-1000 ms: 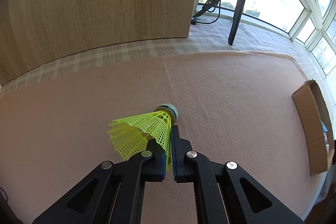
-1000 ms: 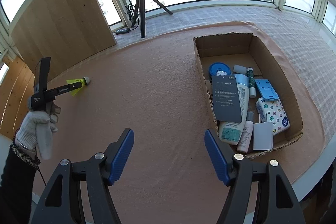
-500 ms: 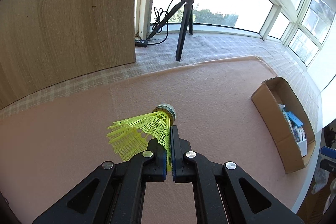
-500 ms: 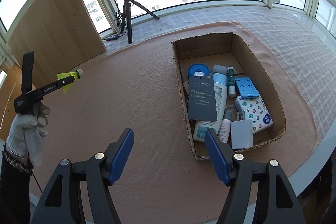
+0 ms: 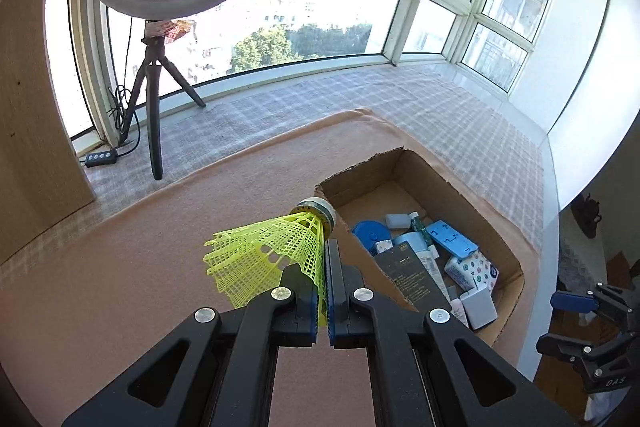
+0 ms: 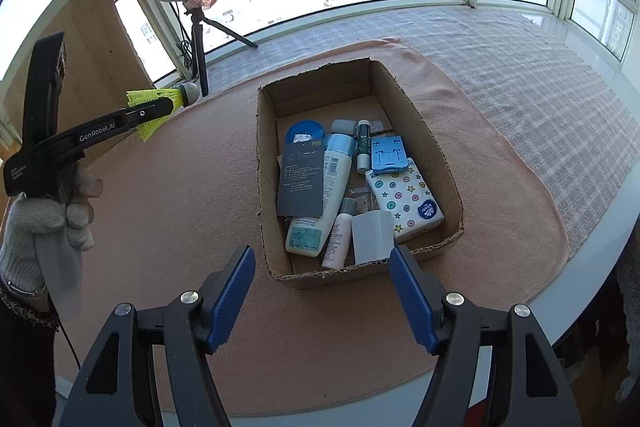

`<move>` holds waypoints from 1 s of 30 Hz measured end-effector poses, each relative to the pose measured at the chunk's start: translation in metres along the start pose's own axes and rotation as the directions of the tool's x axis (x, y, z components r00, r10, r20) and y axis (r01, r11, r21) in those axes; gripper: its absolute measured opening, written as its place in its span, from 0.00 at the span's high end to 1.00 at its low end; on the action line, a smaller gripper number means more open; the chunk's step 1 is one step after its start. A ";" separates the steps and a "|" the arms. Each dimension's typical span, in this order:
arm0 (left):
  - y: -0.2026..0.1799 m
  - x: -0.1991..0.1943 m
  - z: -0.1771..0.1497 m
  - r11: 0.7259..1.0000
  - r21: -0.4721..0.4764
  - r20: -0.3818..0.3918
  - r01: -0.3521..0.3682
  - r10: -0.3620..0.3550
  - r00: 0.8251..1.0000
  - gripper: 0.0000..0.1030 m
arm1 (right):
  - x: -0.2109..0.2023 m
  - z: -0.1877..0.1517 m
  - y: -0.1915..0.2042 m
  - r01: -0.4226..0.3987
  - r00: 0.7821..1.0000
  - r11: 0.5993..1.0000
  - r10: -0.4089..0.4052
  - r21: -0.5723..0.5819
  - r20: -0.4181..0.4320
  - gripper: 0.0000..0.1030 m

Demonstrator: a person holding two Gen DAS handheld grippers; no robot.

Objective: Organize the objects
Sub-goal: 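Carry the shuttlecock with the left gripper over the box, then open the left gripper to drop the shuttlecock into the box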

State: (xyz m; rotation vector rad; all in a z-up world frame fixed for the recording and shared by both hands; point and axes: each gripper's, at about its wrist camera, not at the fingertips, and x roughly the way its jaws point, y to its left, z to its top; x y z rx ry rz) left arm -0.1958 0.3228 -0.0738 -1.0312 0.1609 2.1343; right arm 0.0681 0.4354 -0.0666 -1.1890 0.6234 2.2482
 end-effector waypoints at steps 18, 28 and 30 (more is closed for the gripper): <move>-0.098 0.085 0.046 0.995 0.082 -0.044 0.048 -0.045 0.998 0.98 | -0.004 -0.010 -0.061 0.000 1.000 0.999 0.000 0.036 -0.010 0.36; -0.113 0.108 0.059 0.997 0.050 -0.055 0.065 -0.062 0.997 0.27 | -0.001 -0.010 -0.079 0.002 1.000 0.998 -0.001 0.059 -0.019 0.36; -0.114 0.109 0.058 0.997 0.067 -0.052 0.048 -0.045 0.998 0.21 | 0.000 -0.010 -0.079 0.000 1.000 0.998 0.001 0.058 -0.020 0.36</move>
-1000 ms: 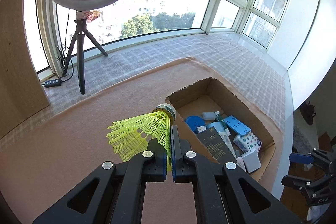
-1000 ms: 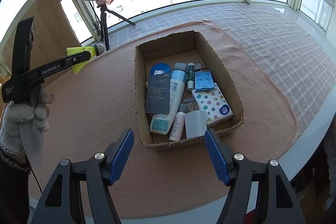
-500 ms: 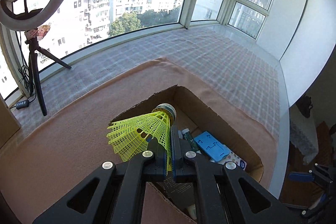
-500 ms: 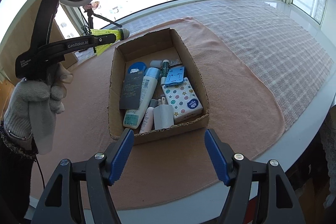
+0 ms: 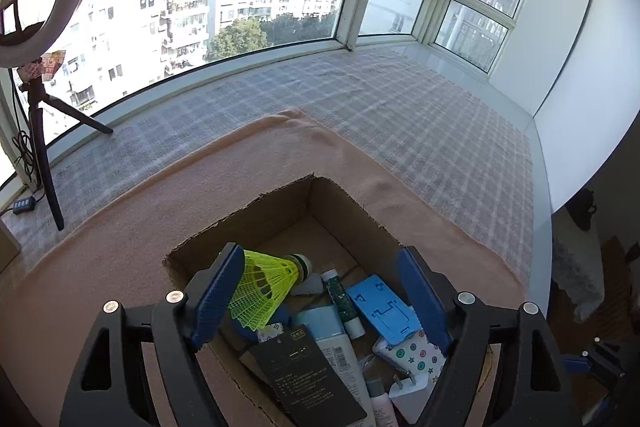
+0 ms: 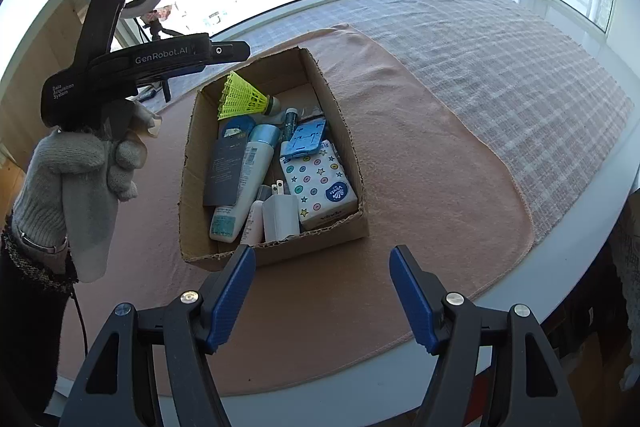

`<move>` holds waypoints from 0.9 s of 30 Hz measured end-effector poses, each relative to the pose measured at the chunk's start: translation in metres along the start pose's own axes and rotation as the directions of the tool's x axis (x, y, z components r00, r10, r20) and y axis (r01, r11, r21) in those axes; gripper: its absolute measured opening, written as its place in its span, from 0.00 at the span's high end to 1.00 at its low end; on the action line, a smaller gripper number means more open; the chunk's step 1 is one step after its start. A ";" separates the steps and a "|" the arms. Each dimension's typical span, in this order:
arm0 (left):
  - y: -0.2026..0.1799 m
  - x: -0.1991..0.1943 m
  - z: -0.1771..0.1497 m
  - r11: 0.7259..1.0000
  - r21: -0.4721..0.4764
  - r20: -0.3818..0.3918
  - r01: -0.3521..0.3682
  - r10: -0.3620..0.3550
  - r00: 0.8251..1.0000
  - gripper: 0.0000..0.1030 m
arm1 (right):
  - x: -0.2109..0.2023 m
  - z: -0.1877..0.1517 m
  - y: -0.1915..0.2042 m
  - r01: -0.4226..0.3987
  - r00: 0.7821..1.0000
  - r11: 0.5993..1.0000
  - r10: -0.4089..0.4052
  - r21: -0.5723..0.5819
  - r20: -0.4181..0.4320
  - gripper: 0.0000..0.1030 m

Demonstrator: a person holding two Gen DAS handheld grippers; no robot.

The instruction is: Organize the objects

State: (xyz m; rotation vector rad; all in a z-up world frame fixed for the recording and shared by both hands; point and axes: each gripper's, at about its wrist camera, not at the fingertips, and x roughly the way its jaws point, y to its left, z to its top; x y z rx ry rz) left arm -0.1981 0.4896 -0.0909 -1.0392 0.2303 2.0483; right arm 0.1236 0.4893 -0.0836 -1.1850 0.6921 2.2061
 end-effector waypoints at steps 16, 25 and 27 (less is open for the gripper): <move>0.038 -0.045 -0.024 0.995 -0.034 0.000 -0.091 0.091 0.996 0.21 | 0.002 0.003 0.027 -0.022 1.000 0.999 0.022 -0.026 0.004 0.36; 0.078 -0.103 -0.064 0.983 -0.085 -0.002 -0.163 0.163 0.987 0.21 | 0.001 0.001 0.064 -0.040 0.999 0.997 0.041 -0.070 0.013 0.36; 0.088 -0.117 -0.074 0.979 -0.097 -0.003 -0.178 0.178 0.984 0.21 | 0.000 0.000 0.073 -0.046 0.999 0.996 0.047 -0.082 0.015 0.36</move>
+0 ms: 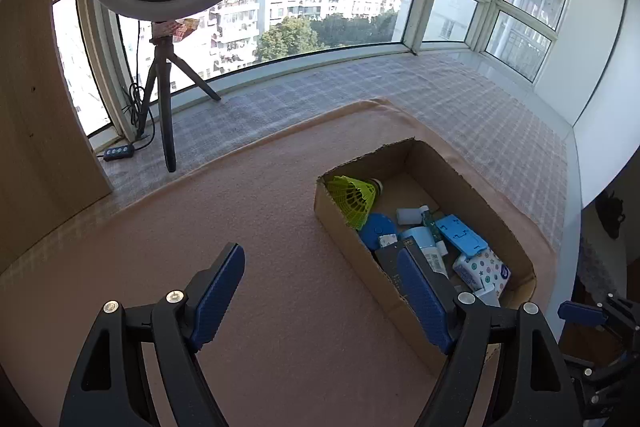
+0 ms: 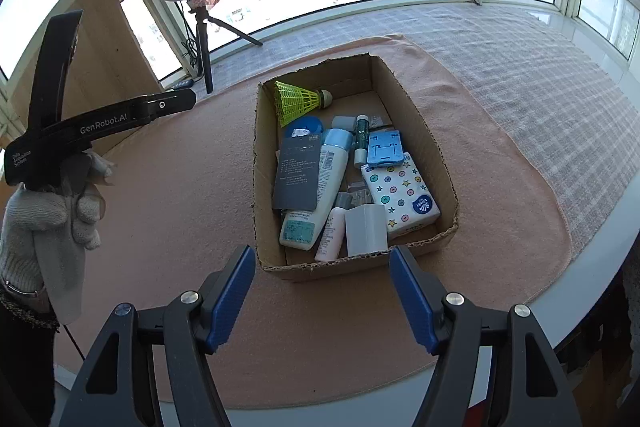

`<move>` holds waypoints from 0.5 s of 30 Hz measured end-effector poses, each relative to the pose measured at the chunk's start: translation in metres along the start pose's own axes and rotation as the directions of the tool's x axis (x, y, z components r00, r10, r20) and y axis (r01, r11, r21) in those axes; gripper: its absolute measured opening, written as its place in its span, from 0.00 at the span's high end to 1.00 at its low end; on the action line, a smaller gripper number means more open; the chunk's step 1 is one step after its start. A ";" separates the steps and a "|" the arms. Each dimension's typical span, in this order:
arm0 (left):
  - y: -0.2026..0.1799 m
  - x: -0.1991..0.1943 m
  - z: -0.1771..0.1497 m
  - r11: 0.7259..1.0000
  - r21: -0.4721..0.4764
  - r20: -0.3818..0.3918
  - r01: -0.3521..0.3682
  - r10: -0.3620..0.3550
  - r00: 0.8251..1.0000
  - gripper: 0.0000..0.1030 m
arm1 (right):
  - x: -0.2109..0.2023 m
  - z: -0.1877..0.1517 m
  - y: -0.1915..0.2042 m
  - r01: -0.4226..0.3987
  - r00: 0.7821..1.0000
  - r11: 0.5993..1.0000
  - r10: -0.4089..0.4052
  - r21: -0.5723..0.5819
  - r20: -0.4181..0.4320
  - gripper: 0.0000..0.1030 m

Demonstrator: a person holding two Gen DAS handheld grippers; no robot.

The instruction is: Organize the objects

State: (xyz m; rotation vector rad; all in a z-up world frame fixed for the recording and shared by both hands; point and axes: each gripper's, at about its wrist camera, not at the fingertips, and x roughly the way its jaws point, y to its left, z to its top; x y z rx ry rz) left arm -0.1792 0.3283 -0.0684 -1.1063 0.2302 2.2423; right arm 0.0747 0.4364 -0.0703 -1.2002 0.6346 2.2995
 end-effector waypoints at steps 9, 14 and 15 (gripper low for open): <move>0.050 -0.064 -0.041 0.996 -0.063 0.023 -0.061 0.063 0.998 0.21 | -0.001 0.002 0.052 -0.020 1.000 0.998 0.021 -0.065 0.017 0.36; 0.075 -0.098 -0.067 0.989 -0.107 0.032 -0.098 0.102 0.994 0.21 | 0.000 0.002 0.088 -0.045 0.999 0.992 0.047 -0.116 0.020 0.36; 0.080 -0.104 -0.073 0.987 -0.118 0.031 -0.108 0.112 0.993 0.21 | 0.001 0.002 0.096 -0.048 0.998 0.990 0.051 -0.129 0.021 0.36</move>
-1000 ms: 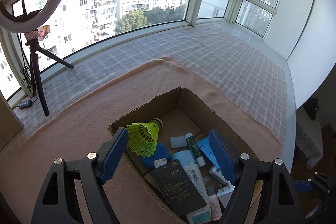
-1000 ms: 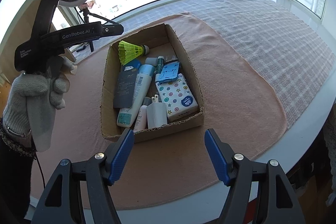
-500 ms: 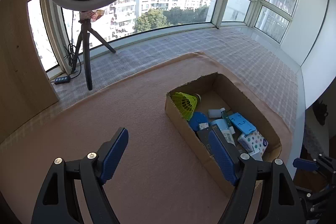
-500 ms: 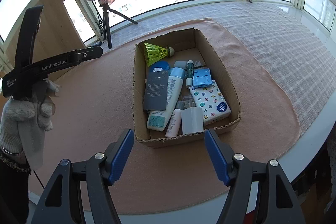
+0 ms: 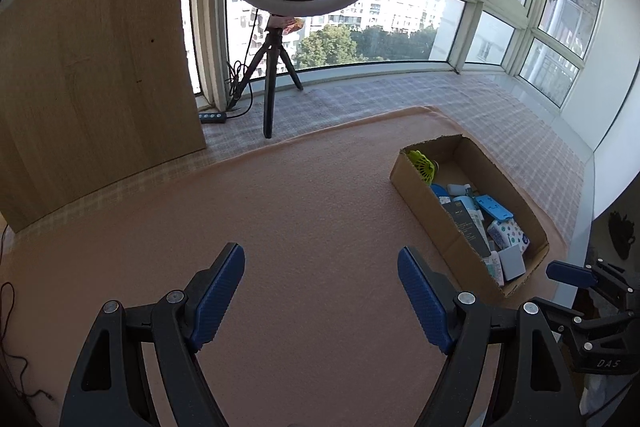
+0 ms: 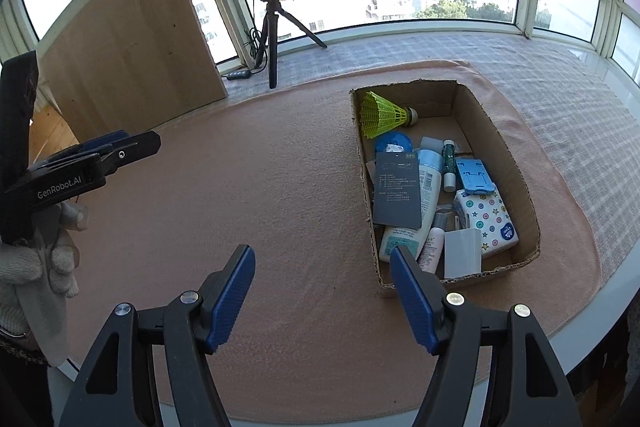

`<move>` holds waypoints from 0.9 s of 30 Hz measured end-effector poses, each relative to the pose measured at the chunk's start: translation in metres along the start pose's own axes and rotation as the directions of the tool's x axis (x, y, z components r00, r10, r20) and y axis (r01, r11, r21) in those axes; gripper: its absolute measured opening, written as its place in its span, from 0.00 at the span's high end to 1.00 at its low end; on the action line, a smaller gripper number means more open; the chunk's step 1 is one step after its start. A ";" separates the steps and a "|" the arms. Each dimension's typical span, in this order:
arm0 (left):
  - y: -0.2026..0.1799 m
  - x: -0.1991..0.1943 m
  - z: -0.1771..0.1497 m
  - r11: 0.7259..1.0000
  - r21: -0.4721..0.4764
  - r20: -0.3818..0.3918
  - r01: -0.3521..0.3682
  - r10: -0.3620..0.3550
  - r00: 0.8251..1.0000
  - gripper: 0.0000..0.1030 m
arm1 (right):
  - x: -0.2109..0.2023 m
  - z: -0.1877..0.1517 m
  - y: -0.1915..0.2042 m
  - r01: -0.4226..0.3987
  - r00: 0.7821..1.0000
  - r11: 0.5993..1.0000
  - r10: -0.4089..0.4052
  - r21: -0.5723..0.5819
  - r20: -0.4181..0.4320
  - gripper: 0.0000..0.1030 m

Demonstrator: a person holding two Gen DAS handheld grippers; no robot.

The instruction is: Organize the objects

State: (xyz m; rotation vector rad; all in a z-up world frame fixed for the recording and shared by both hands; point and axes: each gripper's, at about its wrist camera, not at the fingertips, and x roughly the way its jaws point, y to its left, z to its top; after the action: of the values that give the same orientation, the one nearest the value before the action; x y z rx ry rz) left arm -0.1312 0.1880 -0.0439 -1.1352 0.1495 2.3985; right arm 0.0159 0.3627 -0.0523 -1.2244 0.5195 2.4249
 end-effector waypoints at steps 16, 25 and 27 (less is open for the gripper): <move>0.100 -0.082 -0.081 0.974 -0.179 -0.008 -0.140 0.141 0.990 0.21 | 0.014 0.008 0.112 -0.064 0.997 0.986 0.068 -0.153 0.022 0.32; 0.132 -0.107 -0.117 0.941 -0.273 -0.013 -0.200 0.204 0.979 0.21 | 0.021 0.004 0.162 -0.047 0.997 0.966 0.059 -0.254 0.040 0.31; 0.135 -0.108 -0.123 0.938 -0.279 -0.025 -0.205 0.207 0.978 0.21 | 0.023 0.003 0.170 -0.067 0.997 0.963 0.077 -0.259 0.029 0.30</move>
State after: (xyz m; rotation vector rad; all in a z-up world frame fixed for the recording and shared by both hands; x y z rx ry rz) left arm -0.0497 -0.0076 -0.0560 -1.2955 -0.0814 2.6716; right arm -0.0810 0.2210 -0.0429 -1.2758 0.2446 2.6371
